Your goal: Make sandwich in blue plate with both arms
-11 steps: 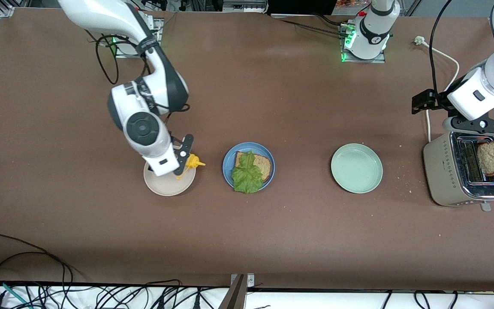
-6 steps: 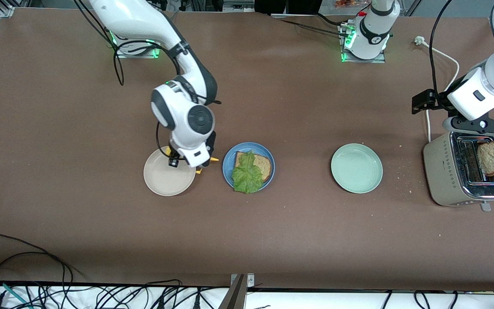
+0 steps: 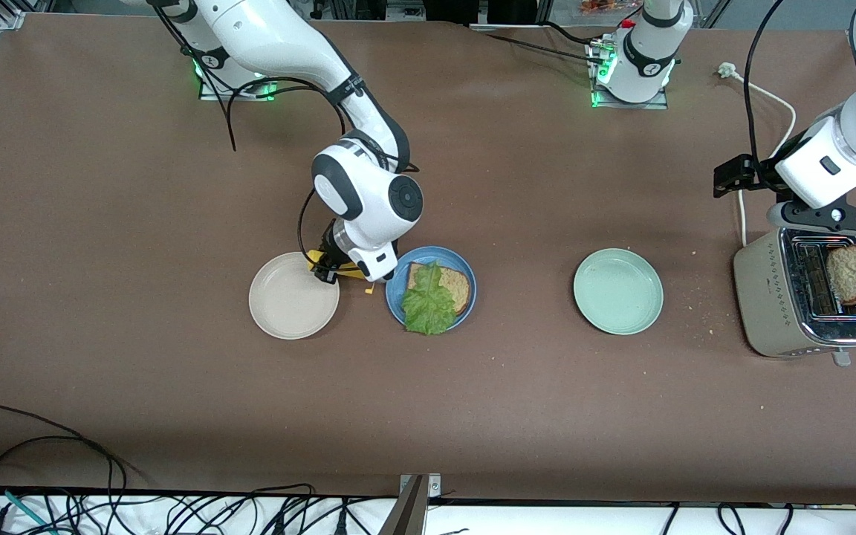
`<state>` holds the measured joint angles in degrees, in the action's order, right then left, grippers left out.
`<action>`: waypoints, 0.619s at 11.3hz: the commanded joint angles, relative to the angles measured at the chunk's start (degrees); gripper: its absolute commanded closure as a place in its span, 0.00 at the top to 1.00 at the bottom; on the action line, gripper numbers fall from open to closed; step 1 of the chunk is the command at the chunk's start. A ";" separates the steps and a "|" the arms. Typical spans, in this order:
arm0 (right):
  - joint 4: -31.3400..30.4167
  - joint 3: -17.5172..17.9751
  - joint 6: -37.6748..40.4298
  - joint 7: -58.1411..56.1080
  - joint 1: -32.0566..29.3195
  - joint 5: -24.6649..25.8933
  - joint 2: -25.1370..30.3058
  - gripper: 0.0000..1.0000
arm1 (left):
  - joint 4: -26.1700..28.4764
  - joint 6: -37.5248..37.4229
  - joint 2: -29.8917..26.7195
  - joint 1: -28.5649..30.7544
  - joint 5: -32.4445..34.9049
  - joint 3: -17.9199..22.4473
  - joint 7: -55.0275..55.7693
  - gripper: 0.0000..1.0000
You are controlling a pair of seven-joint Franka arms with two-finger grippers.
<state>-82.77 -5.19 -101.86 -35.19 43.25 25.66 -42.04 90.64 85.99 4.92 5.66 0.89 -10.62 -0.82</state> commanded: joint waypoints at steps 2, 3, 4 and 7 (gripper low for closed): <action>2.27 -1.40 1.84 0.04 1.23 1.32 -1.20 0.00 | -0.81 -0.82 -0.17 0.05 -0.27 -0.02 -0.32 1.00; 2.27 -1.40 1.84 0.04 1.23 1.32 -1.20 0.00 | -0.73 -0.82 -0.17 0.05 -0.27 -0.02 -0.32 1.00; 2.27 -1.40 1.84 0.04 1.23 1.23 -1.20 0.00 | -0.81 -0.82 -0.17 0.05 -0.27 -0.02 -0.32 1.00; 2.35 -1.40 1.75 0.04 0.79 0.88 -1.11 0.00 | -0.81 -0.82 -0.17 0.05 -0.28 -0.02 -0.32 1.00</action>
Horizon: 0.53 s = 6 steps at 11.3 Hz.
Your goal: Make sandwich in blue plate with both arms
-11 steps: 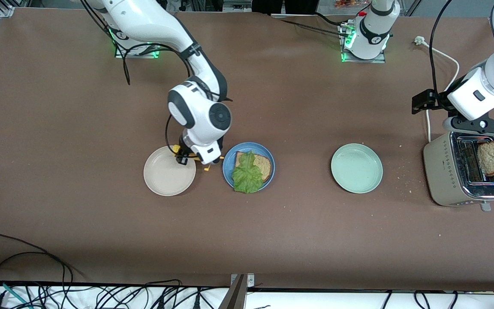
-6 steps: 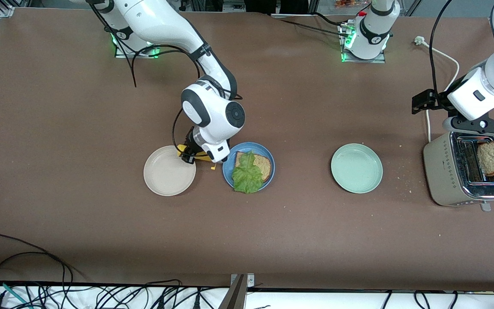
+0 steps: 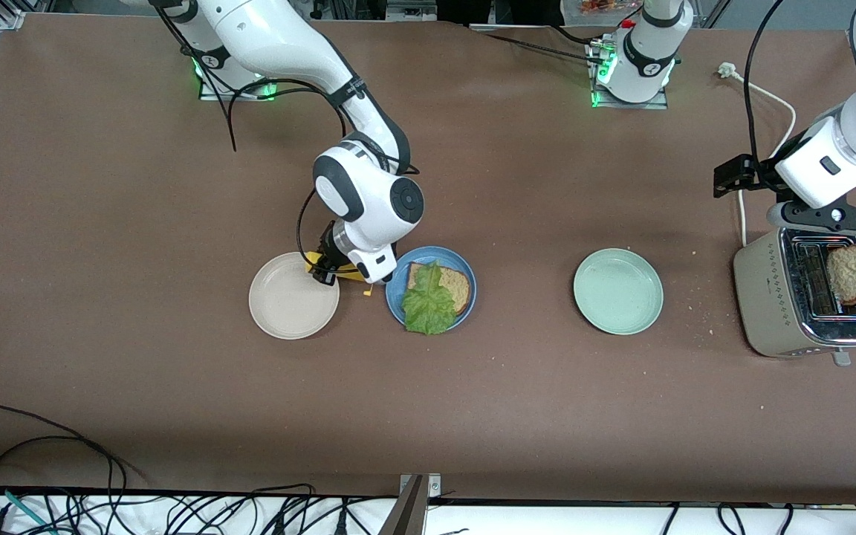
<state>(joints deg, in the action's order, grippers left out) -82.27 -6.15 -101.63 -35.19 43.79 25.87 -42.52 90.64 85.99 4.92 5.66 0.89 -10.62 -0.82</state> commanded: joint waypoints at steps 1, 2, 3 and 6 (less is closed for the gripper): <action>1.85 -0.26 1.35 0.04 -0.88 -0.03 -0.02 0.00 | -0.81 -0.82 -0.17 0.05 -0.36 0.07 -0.33 1.00; 1.85 0.52 0.82 -0.40 -4.11 -3.95 1.81 0.00 | -0.81 -0.82 -0.17 0.05 -0.28 -0.02 -0.33 1.00; 1.77 2.09 0.82 -1.71 -8.24 -7.99 3.66 0.00 | -0.81 -0.82 -0.17 0.05 -0.36 0.07 -0.33 1.00; 1.76 9.38 0.03 -5.68 -18.71 -13.03 5.70 0.00 | -0.81 -0.82 -0.17 0.05 -0.28 0.07 -0.33 1.00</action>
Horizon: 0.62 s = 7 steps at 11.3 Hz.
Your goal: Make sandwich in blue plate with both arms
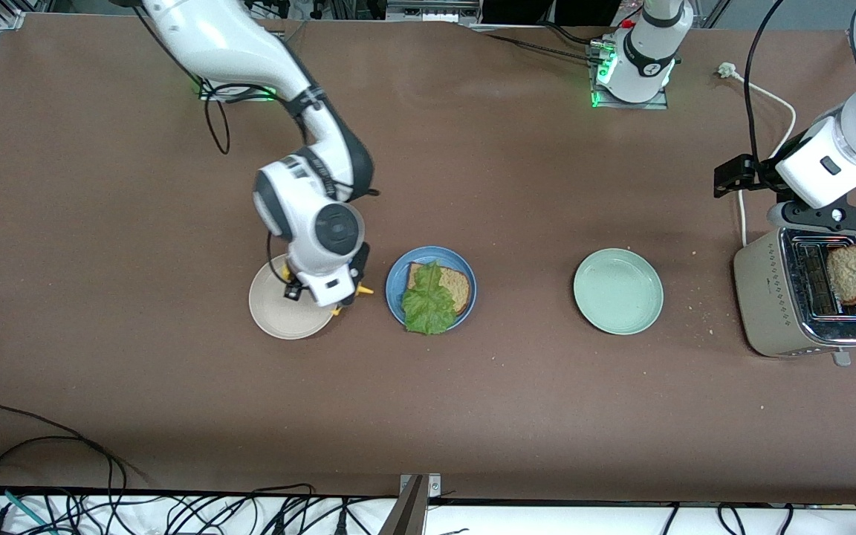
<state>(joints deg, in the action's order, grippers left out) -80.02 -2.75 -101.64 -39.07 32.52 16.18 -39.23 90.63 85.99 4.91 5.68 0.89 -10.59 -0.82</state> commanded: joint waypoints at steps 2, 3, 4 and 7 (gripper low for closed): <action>-0.48 10.98 -0.92 -2.06 -13.68 -5.46 2.40 0.00 | -0.81 -0.82 -0.17 0.03 -0.28 0.04 -0.33 1.00; -0.40 13.97 -1.02 -3.45 -17.37 -5.55 2.40 0.00 | -0.81 -0.82 -0.17 0.03 -0.36 0.04 -0.50 1.00; -0.40 15.91 -1.02 -5.03 -20.45 -5.72 2.40 0.00 | -0.81 -0.82 -0.17 0.21 -0.36 0.04 -0.68 1.00; -0.40 17.78 -2.42 -17.92 -29.59 -16.05 2.05 0.00 | -0.81 -0.82 -0.17 0.47 -0.36 0.13 -0.50 1.00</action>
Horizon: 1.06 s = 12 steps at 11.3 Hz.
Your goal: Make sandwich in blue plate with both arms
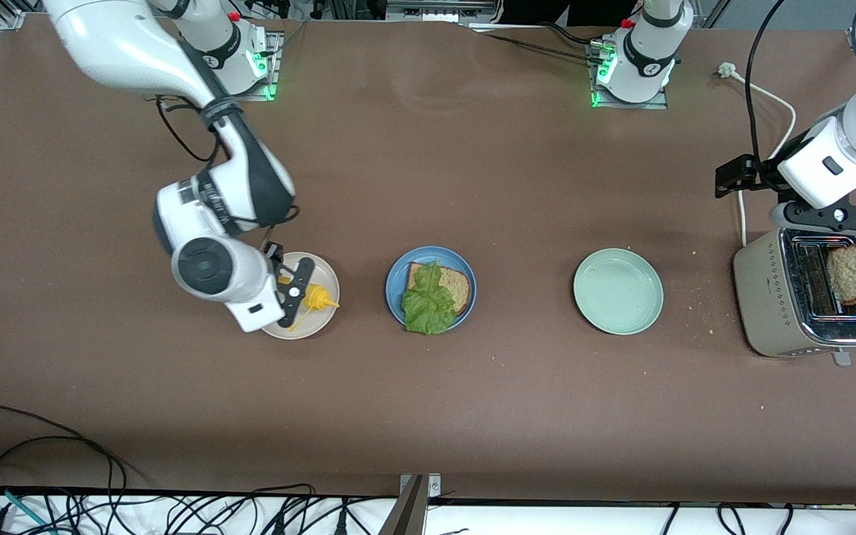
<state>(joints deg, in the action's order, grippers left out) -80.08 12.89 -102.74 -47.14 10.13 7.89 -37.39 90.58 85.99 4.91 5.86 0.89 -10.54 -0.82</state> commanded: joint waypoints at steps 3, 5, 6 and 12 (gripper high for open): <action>-0.34 2.23 -1.24 -25.41 -14.67 -16.12 -1.19 0.00 | -0.76 -0.82 -0.17 0.38 -0.36 0.08 -0.59 1.00; -0.34 2.14 -1.15 -36.22 -18.81 -22.54 -2.95 0.00 | -0.76 -0.82 -0.17 0.38 -0.36 0.08 -0.59 1.00; -0.34 2.14 -1.15 -40.62 -20.31 -24.40 -4.00 0.00 | -0.76 -0.82 -0.17 0.38 -0.36 0.08 -0.59 1.00; -0.25 2.23 -1.15 -64.27 -28.04 -37.84 -12.70 0.00 | -0.76 -0.73 0.18 0.47 -0.27 0.17 -0.32 1.00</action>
<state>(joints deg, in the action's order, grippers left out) -80.60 13.63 -103.85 -103.24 -14.52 -25.42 -46.43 90.58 85.99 4.92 5.93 0.89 -10.50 -0.82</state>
